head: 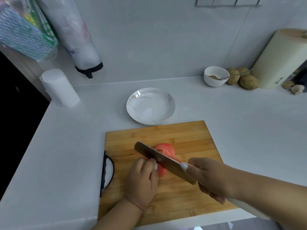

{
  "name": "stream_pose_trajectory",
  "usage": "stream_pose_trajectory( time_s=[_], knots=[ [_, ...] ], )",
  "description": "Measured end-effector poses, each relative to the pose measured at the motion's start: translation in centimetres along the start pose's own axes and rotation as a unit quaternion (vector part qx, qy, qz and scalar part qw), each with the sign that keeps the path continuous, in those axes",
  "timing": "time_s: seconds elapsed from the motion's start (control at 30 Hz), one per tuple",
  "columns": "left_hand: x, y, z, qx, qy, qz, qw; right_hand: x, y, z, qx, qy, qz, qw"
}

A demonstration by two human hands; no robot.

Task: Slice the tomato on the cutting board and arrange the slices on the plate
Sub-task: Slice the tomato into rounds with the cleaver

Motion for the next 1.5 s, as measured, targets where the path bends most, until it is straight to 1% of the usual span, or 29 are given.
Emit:
stream_pose_trajectory(
  time_s=[0.1, 0.3, 0.53, 0.63, 0.8, 0.9, 1.07, 1.13, 1.27, 1.37, 1.5],
  knots=[
    [0.1, -0.1, -0.1, -0.004, -0.003, -0.002, 1.0, -0.1, 0.3, -0.1, 0.005, -0.011, -0.017, 1.0],
    [0.0, -0.2, -0.1, 0.006, -0.014, 0.008, 1.0, -2.7, -1.2, -0.5, 0.026, -0.01, 0.02, 0.999],
    [-0.1, 0.1, 0.1, -0.009, -0.011, 0.009, 1.0, -1.8, 0.5, -0.3, 0.004, -0.038, -0.009, 0.999],
    [-0.1, -0.1, 0.0, -0.006, -0.009, 0.015, 1.0, -2.8, 0.4, -0.5, 0.011, -0.039, -0.007, 0.999],
    [-0.2, 0.1, 0.1, -0.012, -0.01, 0.006, 1.0, -5.2, -0.4, -1.5, 0.057, 0.003, 0.013, 0.998],
    [-0.1, -0.1, 0.0, -0.022, -0.005, -0.012, 1.0, -5.4, -0.3, -1.6, 0.059, 0.015, 0.026, 0.998],
    [1.0, 0.5, -0.5, -0.061, -0.008, -0.089, 0.994, -5.3, 0.1, -2.0, 0.053, 0.035, 0.048, 0.997],
    [1.2, 0.5, -0.6, -0.051, -0.013, -0.077, 0.996, -5.2, 0.3, -2.1, 0.047, 0.035, 0.05, 0.997],
    [1.0, 0.1, -0.4, -0.035, -0.022, 0.003, 0.999, -4.9, 0.2, -2.1, 0.024, 0.028, 0.05, 0.998],
    [0.8, 0.3, -0.2, -0.021, -0.03, 0.014, 0.999, -4.0, 0.4, -1.8, -0.002, 0.022, 0.045, 0.999],
    [0.7, 0.4, -0.2, -0.013, -0.014, 0.033, 0.999, -1.4, 0.6, -1.0, -0.019, 0.018, 0.041, 0.999]
  ],
)
Point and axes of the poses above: each hand's wrist, its own x-axis away from the middle knuckle, its own z-axis out of the back of the hand, y = z × x, the point moved 1 cm from there along -x, towards the middle knuckle, and after that the axes turned 12 degrees about -y, right-handed, at the moved point
